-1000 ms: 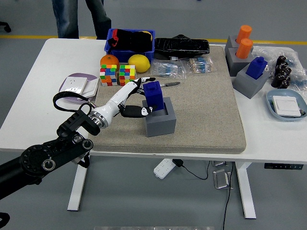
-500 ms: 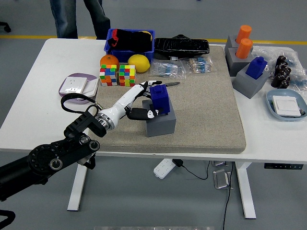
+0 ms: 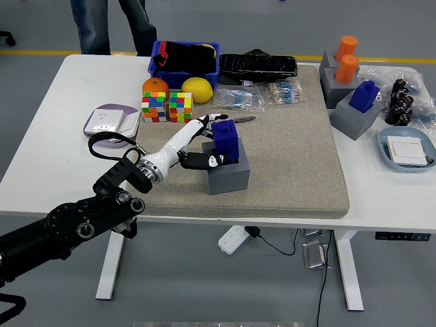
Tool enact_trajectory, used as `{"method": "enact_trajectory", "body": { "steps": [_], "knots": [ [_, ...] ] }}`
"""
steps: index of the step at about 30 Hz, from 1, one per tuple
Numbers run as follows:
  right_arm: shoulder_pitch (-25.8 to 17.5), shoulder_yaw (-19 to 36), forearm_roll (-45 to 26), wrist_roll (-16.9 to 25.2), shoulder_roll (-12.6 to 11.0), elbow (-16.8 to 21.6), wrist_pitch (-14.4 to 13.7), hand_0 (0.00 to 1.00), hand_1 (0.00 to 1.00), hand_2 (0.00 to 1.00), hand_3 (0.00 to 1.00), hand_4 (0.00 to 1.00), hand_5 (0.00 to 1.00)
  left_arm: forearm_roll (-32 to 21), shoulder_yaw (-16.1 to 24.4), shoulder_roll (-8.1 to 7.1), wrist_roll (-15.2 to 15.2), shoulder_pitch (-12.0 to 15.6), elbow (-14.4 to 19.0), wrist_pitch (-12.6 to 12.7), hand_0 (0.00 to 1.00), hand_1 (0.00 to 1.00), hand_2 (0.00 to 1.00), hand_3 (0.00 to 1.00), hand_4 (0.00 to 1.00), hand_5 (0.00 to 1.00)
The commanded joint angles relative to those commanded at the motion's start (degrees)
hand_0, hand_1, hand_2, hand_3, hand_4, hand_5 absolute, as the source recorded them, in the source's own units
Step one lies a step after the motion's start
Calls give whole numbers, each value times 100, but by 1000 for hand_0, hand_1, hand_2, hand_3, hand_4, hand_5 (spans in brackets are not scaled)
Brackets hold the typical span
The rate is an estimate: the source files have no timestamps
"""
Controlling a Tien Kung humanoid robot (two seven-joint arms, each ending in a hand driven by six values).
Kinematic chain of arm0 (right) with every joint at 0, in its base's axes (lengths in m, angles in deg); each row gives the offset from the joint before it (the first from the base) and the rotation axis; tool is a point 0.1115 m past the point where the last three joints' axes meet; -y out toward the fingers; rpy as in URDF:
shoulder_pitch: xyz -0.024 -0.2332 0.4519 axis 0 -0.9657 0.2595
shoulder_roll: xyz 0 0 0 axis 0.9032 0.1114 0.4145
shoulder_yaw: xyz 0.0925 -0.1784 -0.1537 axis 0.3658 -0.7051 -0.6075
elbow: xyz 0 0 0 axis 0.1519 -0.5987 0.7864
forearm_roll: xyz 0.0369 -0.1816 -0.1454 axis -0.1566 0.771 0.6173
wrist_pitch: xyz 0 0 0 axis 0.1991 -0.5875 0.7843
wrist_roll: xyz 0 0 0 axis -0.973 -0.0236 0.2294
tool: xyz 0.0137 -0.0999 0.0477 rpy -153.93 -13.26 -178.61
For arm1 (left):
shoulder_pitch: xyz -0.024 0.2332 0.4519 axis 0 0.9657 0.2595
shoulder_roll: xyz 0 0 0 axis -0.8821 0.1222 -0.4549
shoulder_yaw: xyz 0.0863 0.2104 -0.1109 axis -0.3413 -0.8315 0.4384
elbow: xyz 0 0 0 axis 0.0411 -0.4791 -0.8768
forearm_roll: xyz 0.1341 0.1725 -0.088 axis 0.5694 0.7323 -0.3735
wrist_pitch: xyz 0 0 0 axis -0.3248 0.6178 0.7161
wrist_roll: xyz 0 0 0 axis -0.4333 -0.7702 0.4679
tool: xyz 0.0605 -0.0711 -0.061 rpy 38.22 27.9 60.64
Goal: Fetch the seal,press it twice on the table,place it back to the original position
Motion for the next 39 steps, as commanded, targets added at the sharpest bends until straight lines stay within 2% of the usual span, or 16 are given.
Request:
{"method": "enact_trajectory", "body": {
  "steps": [20, 21, 26, 27, 32, 33, 38, 39],
  "knots": [
    [4, -4, 3, 6, -1, 7, -1, 802, 712, 706, 664, 772, 558, -38, -198, -2, 5, -50, -93, -39, 891, 541, 452, 910, 582, 2],
    [5, -2, 4, 6, -1, 7, -2, 802, 712, 705, 664, 772, 558, -44, -203, 2, 5, -53, -98, -43, 893, 592, 483, 909, 583, 2],
    [8, 12, 5, 9, 0, 9, -3, 802, 712, 705, 664, 772, 558, -55, -231, 6, -2, -70, -95, -76, 893, 592, 483, 909, 583, 2],
    [9, 12, 3, 9, 0, 10, -2, 802, 712, 706, 664, 772, 558, -59, -236, 5, -3, -72, -94, -83, 900, 737, 596, 909, 593, 2],
    [5, 12, 8, 9, -2, 8, -2, 802, 712, 706, 664, 772, 558, -44, -244, 3, -25, -76, -92, -111, 900, 737, 596, 909, 593, 2],
    [5, 11, 7, 9, -1, 8, -1, 801, 712, 705, 664, 772, 557, -40, -250, 0, -25, -78, -92, -107, 899, 680, 508, 909, 593, 2],
    [3, 10, 5, 9, 2, 10, 0, 801, 712, 705, 664, 772, 557, 7, -243, -24, -29, -99, -87, -87, 899, 680, 508, 909, 593, 2],
    [3, 9, 3, 10, 1, 11, 1, 802, 712, 705, 664, 773, 557, 14, -242, -28, -37, -105, -90, -90, 896, 610, 449, 909, 590, 2]
  ]
}}
